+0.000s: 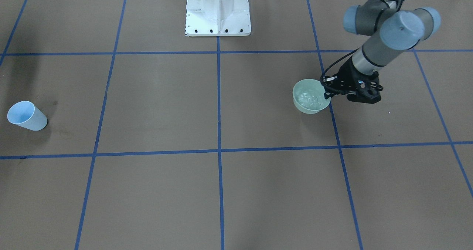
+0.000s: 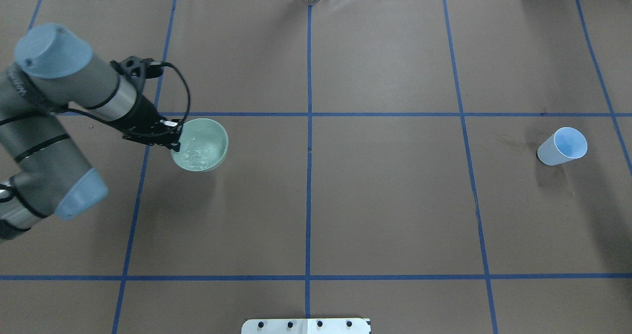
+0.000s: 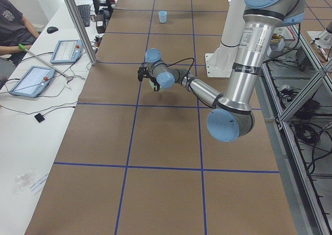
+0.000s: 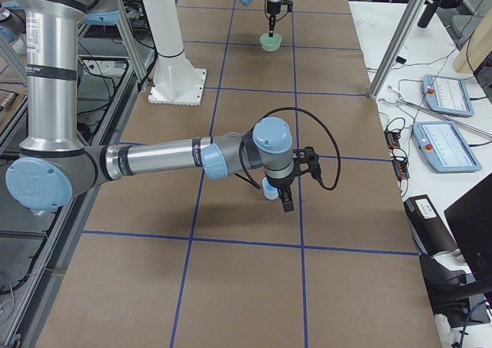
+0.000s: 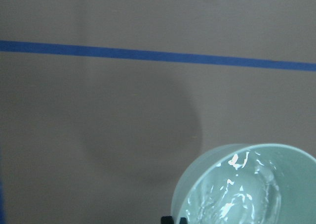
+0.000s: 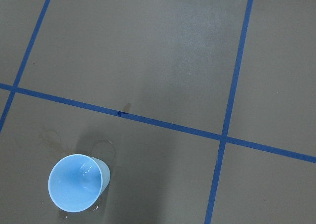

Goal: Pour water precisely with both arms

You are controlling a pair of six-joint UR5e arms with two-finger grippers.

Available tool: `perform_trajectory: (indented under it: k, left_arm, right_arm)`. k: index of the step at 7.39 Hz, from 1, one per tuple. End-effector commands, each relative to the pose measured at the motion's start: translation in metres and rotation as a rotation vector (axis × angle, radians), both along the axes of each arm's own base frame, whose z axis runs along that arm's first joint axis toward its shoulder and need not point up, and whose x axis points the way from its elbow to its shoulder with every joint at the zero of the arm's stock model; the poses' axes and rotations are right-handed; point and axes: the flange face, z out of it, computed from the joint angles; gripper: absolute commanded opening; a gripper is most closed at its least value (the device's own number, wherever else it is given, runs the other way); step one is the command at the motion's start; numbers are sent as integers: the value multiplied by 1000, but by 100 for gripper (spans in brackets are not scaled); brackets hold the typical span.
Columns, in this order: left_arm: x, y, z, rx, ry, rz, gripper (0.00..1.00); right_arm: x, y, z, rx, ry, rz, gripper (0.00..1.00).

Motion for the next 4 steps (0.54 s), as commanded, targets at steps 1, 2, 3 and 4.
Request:
perform_trajectory:
  k: [1, 2, 3, 4]
  left_arm:
    - [-82, -1, 119, 55, 4, 55, 0]
    - [-103, -10, 151, 59, 10, 62, 0]
    - [-116, -14, 166, 62, 13, 62, 0]
    - [-126, -17, 175, 57, 11, 58, 0]
  right_arm:
    - [0, -1, -2, 0, 0, 5, 99]
    - [0, 0, -3, -2, -3, 7, 99]
    - [0, -1, -4, 1, -3, 7, 99]
    - [0, -1, -5, 1, -2, 8, 99]
